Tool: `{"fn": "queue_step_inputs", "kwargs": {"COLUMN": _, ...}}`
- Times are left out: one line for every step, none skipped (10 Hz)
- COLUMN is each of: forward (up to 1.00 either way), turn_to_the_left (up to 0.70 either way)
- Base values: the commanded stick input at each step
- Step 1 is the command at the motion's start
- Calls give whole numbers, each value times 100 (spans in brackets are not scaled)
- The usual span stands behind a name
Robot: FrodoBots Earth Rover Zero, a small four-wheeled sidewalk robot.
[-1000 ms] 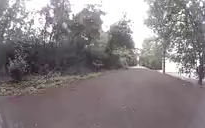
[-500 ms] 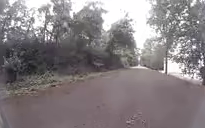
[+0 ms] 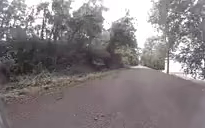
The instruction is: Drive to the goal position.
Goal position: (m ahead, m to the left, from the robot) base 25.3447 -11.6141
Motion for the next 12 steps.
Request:
{"fn": "queue_step_inputs", "kwargs": {"forward": 70, "turn_to_the_left": -28}}
{"fn": "queue_step_inputs", "kwargs": {"forward": 70, "turn_to_the_left": -14}}
{"fn": "queue_step_inputs", "kwargs": {"forward": 70, "turn_to_the_left": 0}}
{"fn": "queue_step_inputs", "kwargs": {"forward": 70, "turn_to_the_left": 0}}
{"fn": "queue_step_inputs", "kwargs": {"forward": 70, "turn_to_the_left": 0}}
{"fn": "queue_step_inputs", "kwargs": {"forward": 70, "turn_to_the_left": 0}}
{"fn": "queue_step_inputs", "kwargs": {"forward": 70, "turn_to_the_left": 0}}
{"fn": "queue_step_inputs", "kwargs": {"forward": 70, "turn_to_the_left": 0}}
{"fn": "queue_step_inputs", "kwargs": {"forward": 70, "turn_to_the_left": 0}}
{"fn": "queue_step_inputs", "kwargs": {"forward": 70, "turn_to_the_left": 0}}
{"fn": "queue_step_inputs", "kwargs": {"forward": 70, "turn_to_the_left": 0}}
{"fn": "queue_step_inputs", "kwargs": {"forward": 70, "turn_to_the_left": 0}}
